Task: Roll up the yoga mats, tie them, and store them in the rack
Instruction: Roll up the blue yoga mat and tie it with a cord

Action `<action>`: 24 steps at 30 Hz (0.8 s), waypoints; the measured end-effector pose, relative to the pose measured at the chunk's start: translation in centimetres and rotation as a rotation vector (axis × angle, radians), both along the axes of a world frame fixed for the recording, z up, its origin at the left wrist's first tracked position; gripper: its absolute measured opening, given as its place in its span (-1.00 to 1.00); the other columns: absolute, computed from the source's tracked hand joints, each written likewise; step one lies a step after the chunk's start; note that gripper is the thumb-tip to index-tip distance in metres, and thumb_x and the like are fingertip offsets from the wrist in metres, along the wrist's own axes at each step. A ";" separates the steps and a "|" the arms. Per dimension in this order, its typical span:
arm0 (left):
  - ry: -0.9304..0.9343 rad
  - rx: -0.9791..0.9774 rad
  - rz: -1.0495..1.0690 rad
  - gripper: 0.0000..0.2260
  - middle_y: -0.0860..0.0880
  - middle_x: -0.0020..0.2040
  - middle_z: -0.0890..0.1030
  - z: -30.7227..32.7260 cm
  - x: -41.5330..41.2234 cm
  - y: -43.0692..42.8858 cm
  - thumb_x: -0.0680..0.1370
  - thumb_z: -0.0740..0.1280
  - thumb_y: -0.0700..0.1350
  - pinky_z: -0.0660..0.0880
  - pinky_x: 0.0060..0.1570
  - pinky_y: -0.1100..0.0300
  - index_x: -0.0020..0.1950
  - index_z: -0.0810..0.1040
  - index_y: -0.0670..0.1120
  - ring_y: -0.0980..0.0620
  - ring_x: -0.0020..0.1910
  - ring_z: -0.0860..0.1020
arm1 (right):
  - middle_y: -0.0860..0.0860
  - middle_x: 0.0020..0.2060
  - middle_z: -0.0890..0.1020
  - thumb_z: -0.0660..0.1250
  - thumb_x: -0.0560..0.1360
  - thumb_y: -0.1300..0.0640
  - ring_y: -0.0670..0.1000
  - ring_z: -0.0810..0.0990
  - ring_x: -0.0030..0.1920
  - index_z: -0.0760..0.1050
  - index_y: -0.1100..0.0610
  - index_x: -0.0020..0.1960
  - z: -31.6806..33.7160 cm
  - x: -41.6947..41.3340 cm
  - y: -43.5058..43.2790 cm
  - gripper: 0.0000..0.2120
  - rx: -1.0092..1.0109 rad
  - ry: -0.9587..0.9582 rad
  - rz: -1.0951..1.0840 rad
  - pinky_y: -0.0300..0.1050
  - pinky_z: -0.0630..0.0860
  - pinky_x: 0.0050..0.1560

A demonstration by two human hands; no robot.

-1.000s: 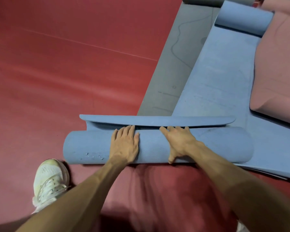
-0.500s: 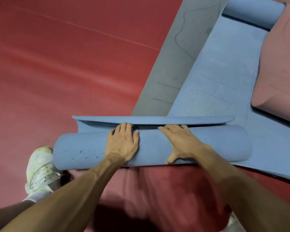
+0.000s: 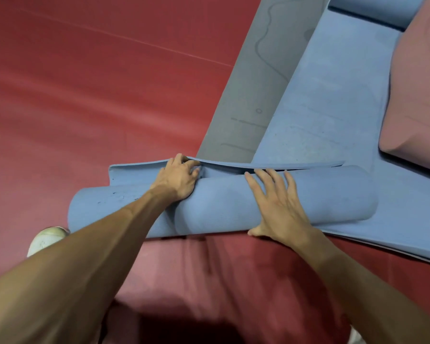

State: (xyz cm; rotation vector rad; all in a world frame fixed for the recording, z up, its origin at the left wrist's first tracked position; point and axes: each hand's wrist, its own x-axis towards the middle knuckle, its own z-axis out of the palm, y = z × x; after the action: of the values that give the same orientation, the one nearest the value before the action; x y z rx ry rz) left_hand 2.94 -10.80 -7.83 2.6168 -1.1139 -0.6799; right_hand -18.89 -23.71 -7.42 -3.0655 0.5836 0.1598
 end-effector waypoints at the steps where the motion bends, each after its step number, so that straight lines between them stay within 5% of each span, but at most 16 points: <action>1: 0.008 0.000 0.000 -0.65 -0.09 0.28 0.38 0.0 0.2 -0.1 0.65 0.06 0.03 0.32 0.27 -0.04 0.38 0.43 0.00 -0.10 0.30 0.32 | 0.14 0.44 0.27 0.61 -0.13 -0.30 0.23 0.22 0.44 0.09 0.07 0.54 0.1 0.4 -0.2 0.37 -0.004 0.031 0.000 0.36 0.10 0.41; 5: -0.072 -0.054 0.066 -0.65 -0.12 0.07 0.46 0.0 -0.2 -0.2 0.65 0.02 0.01 0.43 0.07 -0.04 0.11 0.54 -0.13 -0.19 0.05 0.48 | 0.16 0.50 0.12 0.55 0.09 -0.31 0.21 0.11 0.48 -0.14 -0.02 0.57 1.1 1.3 -0.4 0.30 -0.042 0.160 0.021 0.29 -0.04 0.43; 8: -0.120 -0.035 0.076 -0.63 -0.11 -0.01 0.49 0.6 -1.4 0.3 0.64 -0.02 0.01 0.42 0.02 0.00 0.00 0.53 -0.13 -0.21 -0.03 0.51 | 0.16 0.45 0.18 0.48 0.17 -0.33 0.19 0.19 0.43 -0.12 0.04 0.56 1.8 2.0 -0.6 0.20 -0.107 0.214 0.064 0.22 0.07 0.39; 12: -0.240 0.015 -0.020 -0.66 -0.04 0.11 0.56 1.0 -3.7 1.6 0.64 -0.06 -0.02 0.31 0.17 0.05 0.12 0.50 -0.02 -0.08 0.12 0.49 | 0.15 0.36 0.32 0.47 0.18 -0.33 0.19 0.34 0.31 -0.06 0.12 0.53 3.0 3.1 -0.9 0.17 -0.126 0.311 0.119 0.17 0.24 0.27; 19: -0.328 0.015 -0.078 -0.37 0.06 0.12 0.57 0.8 -6.2 4.5 0.47 -0.35 0.12 0.25 0.27 0.10 0.16 0.47 0.06 0.00 0.15 0.48 | 0.14 0.21 0.45 0.42 0.15 -0.44 0.15 0.51 0.09 -0.01 0.18 0.52 3.9 1.9 0.6 0.21 -0.077 0.369 0.191 -0.01 0.40 0.00; 24: -0.377 -0.018 -0.043 -0.48 -0.01 0.02 0.56 0.0 -6.9 4.9 0.55 -0.19 0.10 0.32 0.15 0.04 0.08 0.54 0.00 -0.05 0.03 0.51 | 0.07 0.31 0.41 0.27 0.15 -0.56 0.10 0.45 0.24 0.11 0.04 0.53 2.7 -0.4 0.0 0.13 0.013 0.222 0.154 -0.01 0.31 0.24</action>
State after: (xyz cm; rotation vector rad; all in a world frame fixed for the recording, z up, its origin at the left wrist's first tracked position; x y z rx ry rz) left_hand -3.96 -5.94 -7.83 2.7843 -1.2677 -0.1822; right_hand -19.31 -23.69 -4.69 -3.1003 0.3491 0.5092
